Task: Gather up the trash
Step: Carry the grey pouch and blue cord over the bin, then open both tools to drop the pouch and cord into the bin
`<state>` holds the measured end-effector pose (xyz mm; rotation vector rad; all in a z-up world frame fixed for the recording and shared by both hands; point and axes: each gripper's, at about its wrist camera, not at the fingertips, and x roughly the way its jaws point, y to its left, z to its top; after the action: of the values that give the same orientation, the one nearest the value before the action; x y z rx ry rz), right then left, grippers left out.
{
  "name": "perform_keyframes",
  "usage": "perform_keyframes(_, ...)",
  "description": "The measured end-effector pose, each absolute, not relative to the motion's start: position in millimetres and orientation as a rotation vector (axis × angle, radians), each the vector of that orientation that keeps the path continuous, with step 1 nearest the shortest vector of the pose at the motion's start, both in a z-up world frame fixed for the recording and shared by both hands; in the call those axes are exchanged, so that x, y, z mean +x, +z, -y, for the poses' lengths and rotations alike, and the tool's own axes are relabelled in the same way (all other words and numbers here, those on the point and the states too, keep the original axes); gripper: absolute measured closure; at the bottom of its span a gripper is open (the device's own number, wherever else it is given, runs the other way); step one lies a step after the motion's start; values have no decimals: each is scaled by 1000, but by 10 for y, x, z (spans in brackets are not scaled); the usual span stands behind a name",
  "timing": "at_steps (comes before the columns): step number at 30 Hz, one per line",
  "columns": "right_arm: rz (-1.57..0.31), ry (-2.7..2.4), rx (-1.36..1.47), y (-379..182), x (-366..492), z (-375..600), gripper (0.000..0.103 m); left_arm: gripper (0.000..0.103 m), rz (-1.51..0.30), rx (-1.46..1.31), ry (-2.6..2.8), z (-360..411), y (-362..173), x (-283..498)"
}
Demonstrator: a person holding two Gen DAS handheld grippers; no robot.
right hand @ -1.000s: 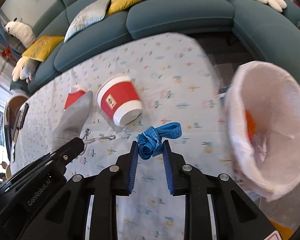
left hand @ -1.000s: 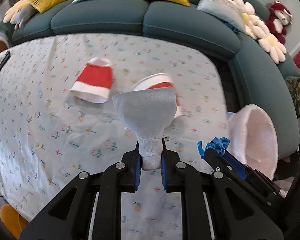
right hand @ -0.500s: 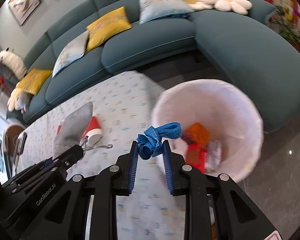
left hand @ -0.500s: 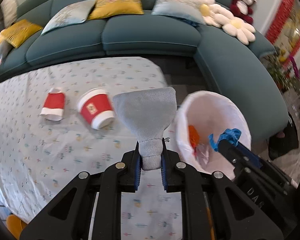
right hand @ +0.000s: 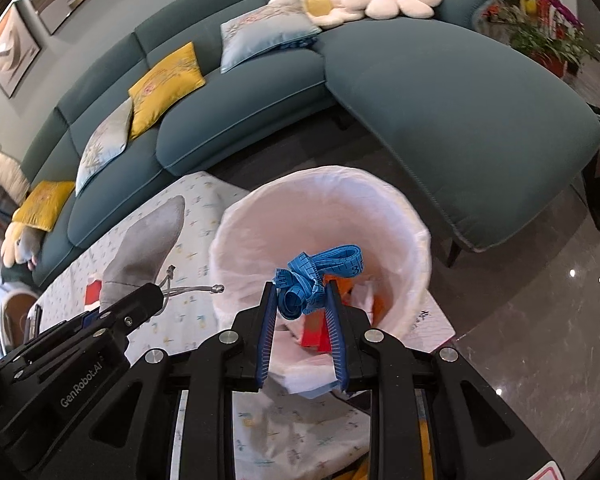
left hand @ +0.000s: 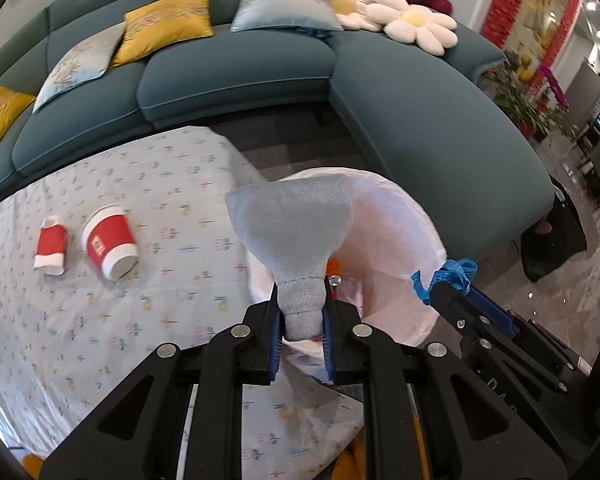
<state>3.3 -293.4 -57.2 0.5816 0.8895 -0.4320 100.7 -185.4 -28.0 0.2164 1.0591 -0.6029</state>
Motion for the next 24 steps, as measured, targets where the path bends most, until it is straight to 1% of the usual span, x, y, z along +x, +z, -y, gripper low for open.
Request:
perform_keyframes(9, -874, -486, 632, -664, -138, 3268, 80, 84, -1076, 252, -681, 2242, -356, 983)
perform_keyframes(10, -873, -488, 636, -673, -145, 3285, 80, 80, -1076, 243, -692, 2274, -352, 993)
perform_keyframes(11, -874, -492, 640, -687, -150, 3308, 80, 69, -1077, 239, -691, 2296, -347, 1001)
perform_keyframes(14, -876, -489, 644, -710, -135, 3326, 80, 57, -1065, 212, -683, 2302, -315, 1033)
perform_keyframes(16, -879, -486, 639, -715, -107, 3299, 80, 53, -1063, 207, -670, 2291, -309, 1052)
perform_keyframes(24, -884, -453, 622, -722, 10, 3202, 80, 53, -1065, 210, -625, 2158, -344, 1119)
